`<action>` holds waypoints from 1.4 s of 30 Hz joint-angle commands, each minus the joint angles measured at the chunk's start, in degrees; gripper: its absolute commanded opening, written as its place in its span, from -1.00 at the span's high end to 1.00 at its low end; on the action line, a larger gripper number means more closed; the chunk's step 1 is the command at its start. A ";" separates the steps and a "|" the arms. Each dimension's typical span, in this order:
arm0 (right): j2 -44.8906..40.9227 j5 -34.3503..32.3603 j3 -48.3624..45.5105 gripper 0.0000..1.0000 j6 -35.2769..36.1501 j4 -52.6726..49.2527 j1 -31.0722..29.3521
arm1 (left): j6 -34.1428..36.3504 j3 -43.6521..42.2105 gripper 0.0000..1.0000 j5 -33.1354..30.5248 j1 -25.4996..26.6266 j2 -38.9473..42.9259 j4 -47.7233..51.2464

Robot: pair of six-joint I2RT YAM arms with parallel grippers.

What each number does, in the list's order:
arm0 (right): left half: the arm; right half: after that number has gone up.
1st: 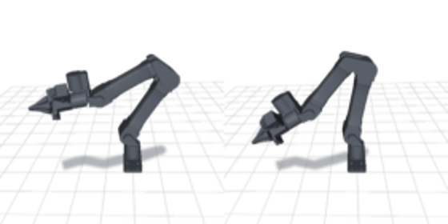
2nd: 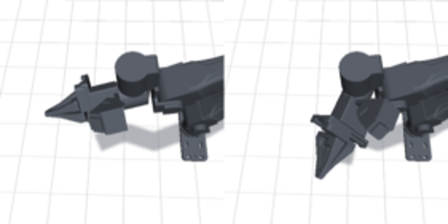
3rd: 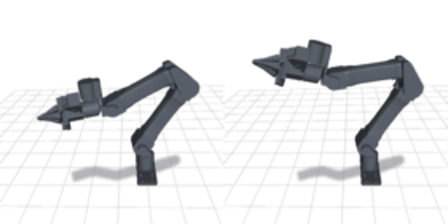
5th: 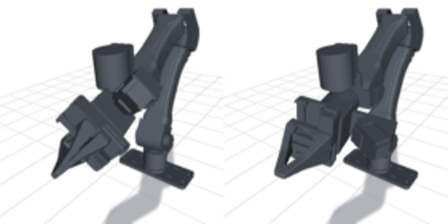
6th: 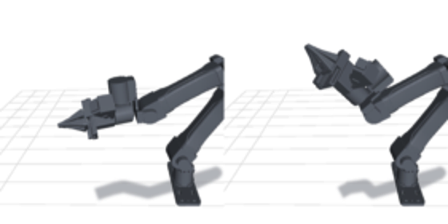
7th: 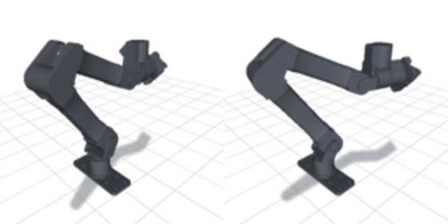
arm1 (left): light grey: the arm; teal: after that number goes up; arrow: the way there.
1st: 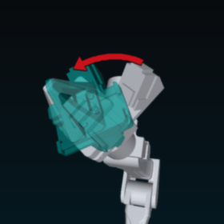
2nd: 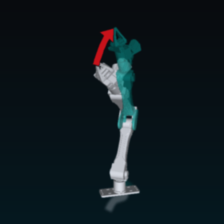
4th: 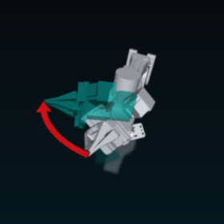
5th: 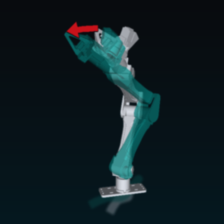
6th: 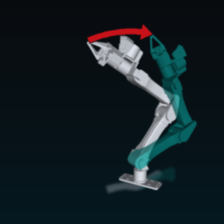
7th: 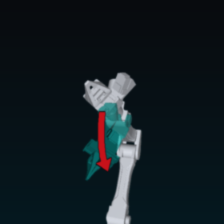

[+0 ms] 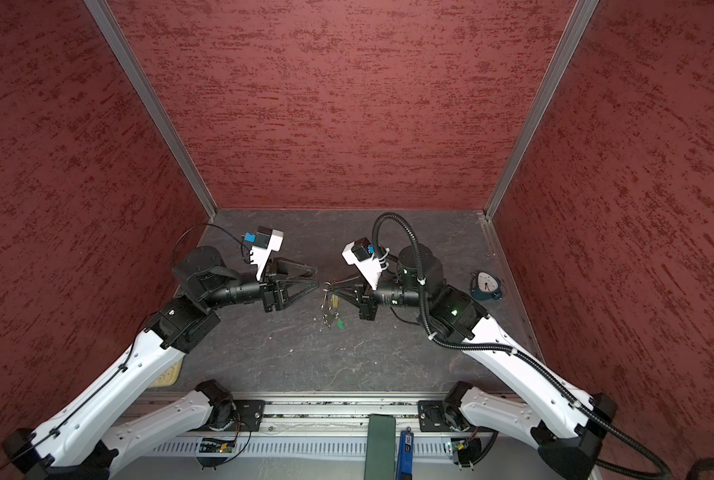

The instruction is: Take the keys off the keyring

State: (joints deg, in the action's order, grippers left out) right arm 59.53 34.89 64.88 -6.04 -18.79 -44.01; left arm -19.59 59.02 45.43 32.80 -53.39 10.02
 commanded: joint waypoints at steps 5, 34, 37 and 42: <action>2.11 1.87 4.73 1.00 5.20 -6.19 0.24 | 4.33 5.34 0.35 7.94 -0.23 -3.81 13.02; 5.11 3.24 8.15 1.00 5.68 -8.88 0.24 | 8.98 8.48 0.76 8.53 2.77 -6.64 17.04; 5.58 3.41 8.22 1.00 5.37 -8.73 0.23 | 9.30 8.56 0.78 8.35 2.90 -6.73 17.10; 6.12 4.12 8.24 1.00 4.71 -8.07 0.21 | 9.43 8.05 0.95 6.84 3.39 -6.08 16.11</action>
State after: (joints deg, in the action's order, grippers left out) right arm 64.58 38.85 70.89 -2.15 -29.43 -43.92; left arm -10.46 66.02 50.96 34.76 -59.99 27.64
